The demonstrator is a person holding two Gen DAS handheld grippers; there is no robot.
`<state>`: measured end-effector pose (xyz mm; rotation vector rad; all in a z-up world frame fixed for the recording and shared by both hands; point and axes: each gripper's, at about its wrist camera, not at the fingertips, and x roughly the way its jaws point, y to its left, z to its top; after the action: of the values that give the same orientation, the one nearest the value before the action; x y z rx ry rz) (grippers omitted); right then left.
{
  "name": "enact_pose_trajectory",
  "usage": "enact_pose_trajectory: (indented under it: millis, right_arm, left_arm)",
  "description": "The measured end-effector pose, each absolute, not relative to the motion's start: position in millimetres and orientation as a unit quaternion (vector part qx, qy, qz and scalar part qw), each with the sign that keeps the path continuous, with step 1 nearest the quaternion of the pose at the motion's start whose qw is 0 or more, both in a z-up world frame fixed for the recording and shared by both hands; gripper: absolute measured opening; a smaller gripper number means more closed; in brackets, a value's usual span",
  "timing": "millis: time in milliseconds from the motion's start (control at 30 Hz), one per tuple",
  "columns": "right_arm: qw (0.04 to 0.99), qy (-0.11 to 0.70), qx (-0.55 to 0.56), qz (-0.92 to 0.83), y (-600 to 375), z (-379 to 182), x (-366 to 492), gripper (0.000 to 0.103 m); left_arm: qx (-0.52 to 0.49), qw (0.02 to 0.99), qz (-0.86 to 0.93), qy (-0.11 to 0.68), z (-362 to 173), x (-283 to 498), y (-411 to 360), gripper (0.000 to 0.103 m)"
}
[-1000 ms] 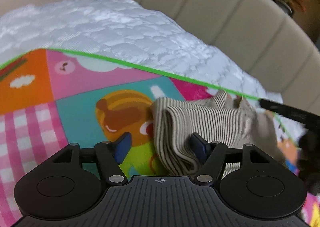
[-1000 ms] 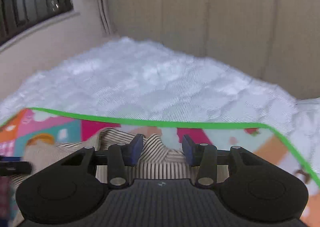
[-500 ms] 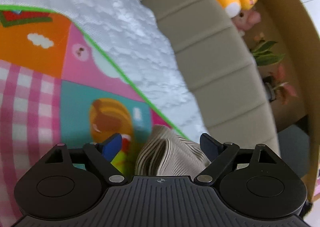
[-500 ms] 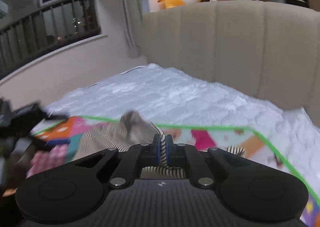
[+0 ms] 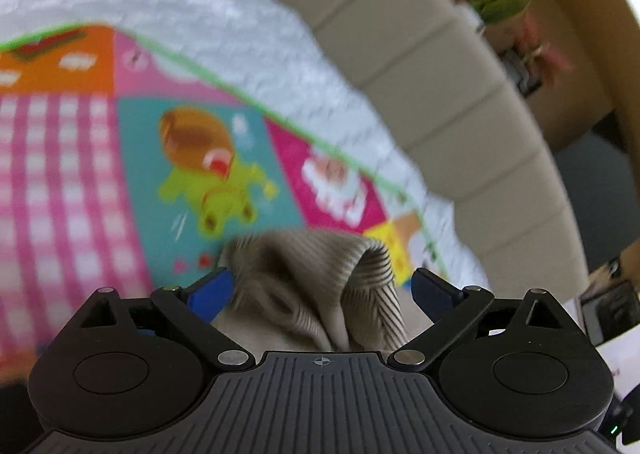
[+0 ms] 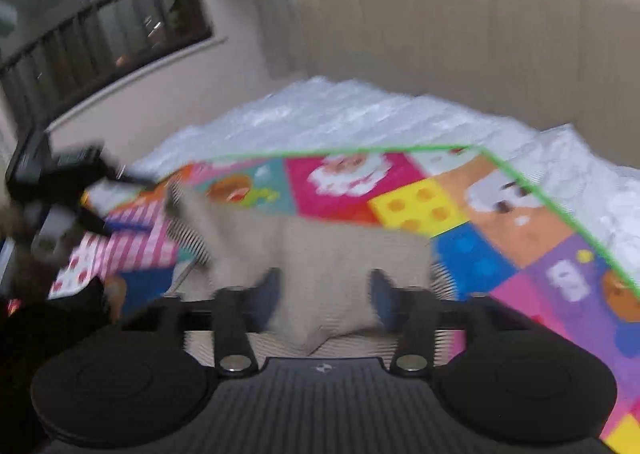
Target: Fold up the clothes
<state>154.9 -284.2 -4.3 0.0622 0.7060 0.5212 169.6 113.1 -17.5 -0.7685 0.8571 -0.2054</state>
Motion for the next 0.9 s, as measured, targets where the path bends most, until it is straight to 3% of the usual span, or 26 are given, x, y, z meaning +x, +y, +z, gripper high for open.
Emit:
enact_pose_trajectory:
  millis: [133, 400, 433, 467, 500, 567, 667, 900]
  right_arm:
    - [0.903, 0.367, 0.076, 0.211, -305, -15, 178, 0.068]
    - [0.869, 0.441, 0.145, 0.168, -279, -79, 222, 0.07]
    - [0.871, 0.439, 0.138, 0.17, -272, -82, 226, 0.061]
    - [0.876, 0.434, 0.125, 0.172, -264, -84, 231, 0.037]
    - [0.88, 0.428, 0.112, 0.173, -256, -86, 236, 0.03]
    - [0.887, 0.415, 0.108, 0.172, -249, -82, 253, 0.02]
    - [0.893, 0.396, 0.125, 0.173, -248, -66, 277, 0.017]
    - [0.888, 0.393, 0.135, 0.197, -274, -31, 240, 0.017]
  left_arm:
    - [-0.39, 0.808, -0.113, 0.426, -24, 160, 111, 0.099]
    - [-0.378, 0.794, -0.1, 0.467, -33, 195, 88, 0.099]
    - [-0.374, 0.79, -0.094, 0.476, -39, 200, 85, 0.099]
    - [-0.374, 0.787, -0.09, 0.483, -46, 205, 82, 0.097]
    - [-0.378, 0.783, -0.086, 0.487, -53, 208, 81, 0.093]
    - [-0.387, 0.778, -0.096, 0.486, -64, 217, 81, 0.061]
    - [-0.376, 0.792, -0.11, 0.469, -61, 240, 83, 0.044]
    - [-0.353, 0.819, -0.144, 0.428, -24, 220, 87, 0.036]
